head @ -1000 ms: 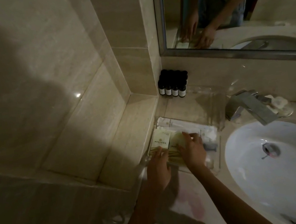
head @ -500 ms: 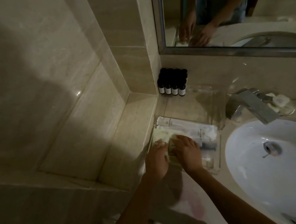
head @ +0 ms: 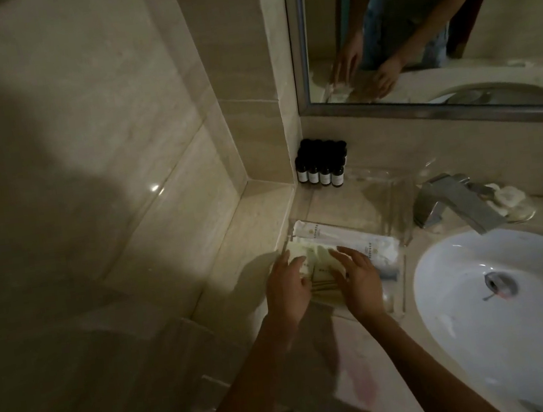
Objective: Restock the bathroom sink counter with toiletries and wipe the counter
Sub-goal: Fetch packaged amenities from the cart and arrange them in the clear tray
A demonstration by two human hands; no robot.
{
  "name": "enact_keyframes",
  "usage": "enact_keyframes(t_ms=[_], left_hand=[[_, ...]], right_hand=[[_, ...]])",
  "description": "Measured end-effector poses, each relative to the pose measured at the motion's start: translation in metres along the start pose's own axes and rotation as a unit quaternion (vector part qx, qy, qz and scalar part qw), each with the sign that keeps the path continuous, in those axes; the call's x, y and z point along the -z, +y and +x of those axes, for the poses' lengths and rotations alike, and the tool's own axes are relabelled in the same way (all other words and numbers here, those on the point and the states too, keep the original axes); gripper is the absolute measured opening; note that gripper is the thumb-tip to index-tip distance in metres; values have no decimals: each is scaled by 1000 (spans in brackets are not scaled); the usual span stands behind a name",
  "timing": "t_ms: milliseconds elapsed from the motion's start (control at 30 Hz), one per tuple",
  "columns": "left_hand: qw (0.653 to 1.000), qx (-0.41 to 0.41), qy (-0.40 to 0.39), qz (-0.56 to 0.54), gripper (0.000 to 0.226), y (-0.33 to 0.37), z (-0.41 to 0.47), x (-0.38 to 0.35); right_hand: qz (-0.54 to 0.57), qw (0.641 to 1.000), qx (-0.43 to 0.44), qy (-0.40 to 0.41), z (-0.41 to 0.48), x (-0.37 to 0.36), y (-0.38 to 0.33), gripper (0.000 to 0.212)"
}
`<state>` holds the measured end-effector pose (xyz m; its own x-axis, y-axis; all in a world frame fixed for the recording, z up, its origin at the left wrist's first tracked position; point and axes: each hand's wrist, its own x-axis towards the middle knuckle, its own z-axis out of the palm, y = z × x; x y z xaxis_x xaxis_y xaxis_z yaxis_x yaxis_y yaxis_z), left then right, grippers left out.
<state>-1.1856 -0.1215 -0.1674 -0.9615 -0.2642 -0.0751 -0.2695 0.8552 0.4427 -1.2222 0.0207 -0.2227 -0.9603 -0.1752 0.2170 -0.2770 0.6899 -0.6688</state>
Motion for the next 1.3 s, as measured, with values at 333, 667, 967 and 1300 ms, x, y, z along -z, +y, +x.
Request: enact_keyframes(t_ms=[333,667,967,1300], left_hand=[[996,13,52,-76,37,-4,-97,30],[993,58,34,-92,26,-5,-226,51],[979,144,86,-112,28,-32,-317,71],[899,377,190,-117,29,-33,-391,79]], right_hand=[[34,998,49,2,-66,29,-36,31],[-17,992,105,-61,-169,75,-73,20],[-78,948,217,-218,-203,97,-127,19],[-77,823,422,-373,-205,70,-192,25]])
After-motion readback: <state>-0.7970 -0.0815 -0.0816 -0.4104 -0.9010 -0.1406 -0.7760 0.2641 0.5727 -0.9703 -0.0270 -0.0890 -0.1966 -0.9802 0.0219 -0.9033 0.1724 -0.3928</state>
